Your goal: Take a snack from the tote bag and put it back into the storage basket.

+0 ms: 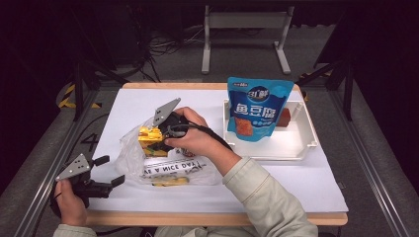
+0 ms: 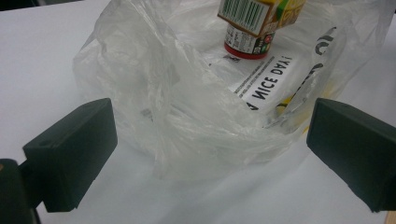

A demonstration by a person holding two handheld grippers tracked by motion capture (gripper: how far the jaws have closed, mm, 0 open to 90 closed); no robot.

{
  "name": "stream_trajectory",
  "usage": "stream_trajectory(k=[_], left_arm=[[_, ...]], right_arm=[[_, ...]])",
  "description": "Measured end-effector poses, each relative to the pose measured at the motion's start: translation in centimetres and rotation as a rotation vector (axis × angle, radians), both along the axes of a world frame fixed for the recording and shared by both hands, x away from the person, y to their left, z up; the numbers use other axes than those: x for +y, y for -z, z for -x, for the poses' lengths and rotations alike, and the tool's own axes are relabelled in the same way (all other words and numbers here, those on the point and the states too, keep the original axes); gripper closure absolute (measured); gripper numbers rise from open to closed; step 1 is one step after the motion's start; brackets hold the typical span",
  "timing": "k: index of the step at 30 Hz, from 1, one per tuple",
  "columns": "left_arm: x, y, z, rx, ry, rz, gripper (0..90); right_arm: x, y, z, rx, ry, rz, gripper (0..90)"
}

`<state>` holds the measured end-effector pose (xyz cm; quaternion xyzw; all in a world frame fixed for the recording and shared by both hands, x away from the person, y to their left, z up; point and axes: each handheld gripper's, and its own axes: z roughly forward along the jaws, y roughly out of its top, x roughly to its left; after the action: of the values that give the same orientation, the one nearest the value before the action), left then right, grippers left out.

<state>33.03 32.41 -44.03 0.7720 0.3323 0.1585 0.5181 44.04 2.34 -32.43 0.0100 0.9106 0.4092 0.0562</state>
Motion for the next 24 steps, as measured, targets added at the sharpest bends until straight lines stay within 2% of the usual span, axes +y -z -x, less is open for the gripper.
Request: stream_trajectory(k=[14,24], left_arm=[[0.0,0.1,-0.1,0.003,0.0,-0.002,2.3],[-0.1,0.1,-0.1,0.005,-0.003,-0.003,2.3]], right_arm=[[-2.6,-2.6,0.1,-0.011,0.007,-0.01,51.4],[-5.4,-3.9,0.0,-0.019,0.025,0.014,51.4]])
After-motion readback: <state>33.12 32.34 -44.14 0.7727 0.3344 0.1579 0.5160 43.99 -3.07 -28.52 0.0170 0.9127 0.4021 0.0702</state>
